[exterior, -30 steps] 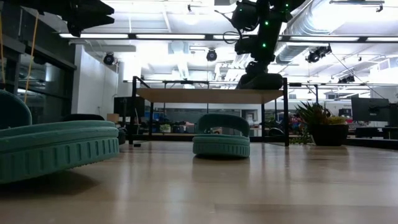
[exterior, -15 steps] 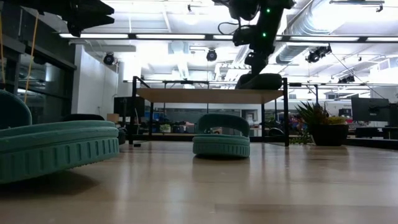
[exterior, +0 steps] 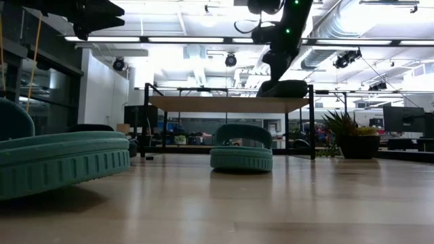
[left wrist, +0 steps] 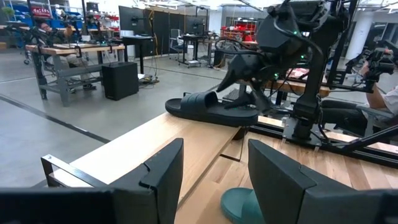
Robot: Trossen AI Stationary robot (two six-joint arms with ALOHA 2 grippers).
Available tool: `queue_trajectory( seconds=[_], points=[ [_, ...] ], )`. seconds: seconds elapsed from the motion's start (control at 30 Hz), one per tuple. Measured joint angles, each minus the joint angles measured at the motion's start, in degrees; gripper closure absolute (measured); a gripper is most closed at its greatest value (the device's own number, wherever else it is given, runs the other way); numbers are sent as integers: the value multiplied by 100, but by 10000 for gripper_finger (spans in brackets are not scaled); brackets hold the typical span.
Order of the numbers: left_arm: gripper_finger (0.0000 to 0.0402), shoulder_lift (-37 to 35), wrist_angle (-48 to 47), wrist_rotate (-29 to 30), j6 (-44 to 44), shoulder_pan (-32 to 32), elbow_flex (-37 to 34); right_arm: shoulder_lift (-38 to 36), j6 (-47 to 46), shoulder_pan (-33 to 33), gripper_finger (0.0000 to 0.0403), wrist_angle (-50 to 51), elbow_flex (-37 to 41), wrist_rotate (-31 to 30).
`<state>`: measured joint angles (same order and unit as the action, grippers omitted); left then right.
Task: Pick and place slides into the shelf
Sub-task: Put the black slide on the shelf
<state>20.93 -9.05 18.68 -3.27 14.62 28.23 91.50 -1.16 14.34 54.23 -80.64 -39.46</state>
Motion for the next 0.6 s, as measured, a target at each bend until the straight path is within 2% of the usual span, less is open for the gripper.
queue_trajectory(
  seconds=[0.27,0.47,0.6],
  points=[
    [238,-2,-206,-33,-165,-1,0,0,-593,-358,176,-129,0,945],
    [238,-2,-228,-664,-447,1,0,0,-1308,-585,176,-415,0,1886],
    [238,-2,-230,-1034,-452,-1,0,0,-1551,-833,176,-571,0,1994]
  ],
)
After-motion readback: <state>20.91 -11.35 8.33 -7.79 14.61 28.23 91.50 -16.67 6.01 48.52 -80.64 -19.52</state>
